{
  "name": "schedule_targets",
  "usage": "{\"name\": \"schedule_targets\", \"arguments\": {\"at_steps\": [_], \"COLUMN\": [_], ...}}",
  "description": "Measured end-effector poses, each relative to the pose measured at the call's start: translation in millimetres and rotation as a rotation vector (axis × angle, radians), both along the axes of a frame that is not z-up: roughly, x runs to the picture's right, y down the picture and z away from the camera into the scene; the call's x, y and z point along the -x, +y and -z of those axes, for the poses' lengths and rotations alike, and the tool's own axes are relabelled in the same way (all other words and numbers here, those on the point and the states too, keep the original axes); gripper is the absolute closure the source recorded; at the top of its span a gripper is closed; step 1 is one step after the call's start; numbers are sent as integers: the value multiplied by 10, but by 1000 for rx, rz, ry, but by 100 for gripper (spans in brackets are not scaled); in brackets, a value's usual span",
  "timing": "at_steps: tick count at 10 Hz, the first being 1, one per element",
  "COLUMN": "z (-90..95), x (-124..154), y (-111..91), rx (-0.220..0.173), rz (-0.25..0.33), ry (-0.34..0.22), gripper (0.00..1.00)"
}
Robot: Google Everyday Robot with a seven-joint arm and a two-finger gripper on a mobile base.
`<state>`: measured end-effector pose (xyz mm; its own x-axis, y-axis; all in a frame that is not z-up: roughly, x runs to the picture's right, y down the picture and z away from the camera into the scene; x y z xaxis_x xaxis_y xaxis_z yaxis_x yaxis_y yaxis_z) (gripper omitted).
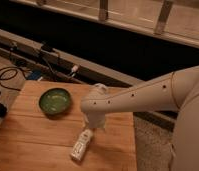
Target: Place the bottle in the ceramic bowl
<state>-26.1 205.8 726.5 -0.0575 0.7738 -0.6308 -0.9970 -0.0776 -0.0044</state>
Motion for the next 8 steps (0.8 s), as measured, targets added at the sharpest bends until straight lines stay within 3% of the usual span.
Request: {"name": "schedule_targets", "arguments": {"at_steps": [8], "z": [-161], "x": [207], "y": [120], "rx": [39], "rz": [6], "ry": [-20], "gripper": [35]}}
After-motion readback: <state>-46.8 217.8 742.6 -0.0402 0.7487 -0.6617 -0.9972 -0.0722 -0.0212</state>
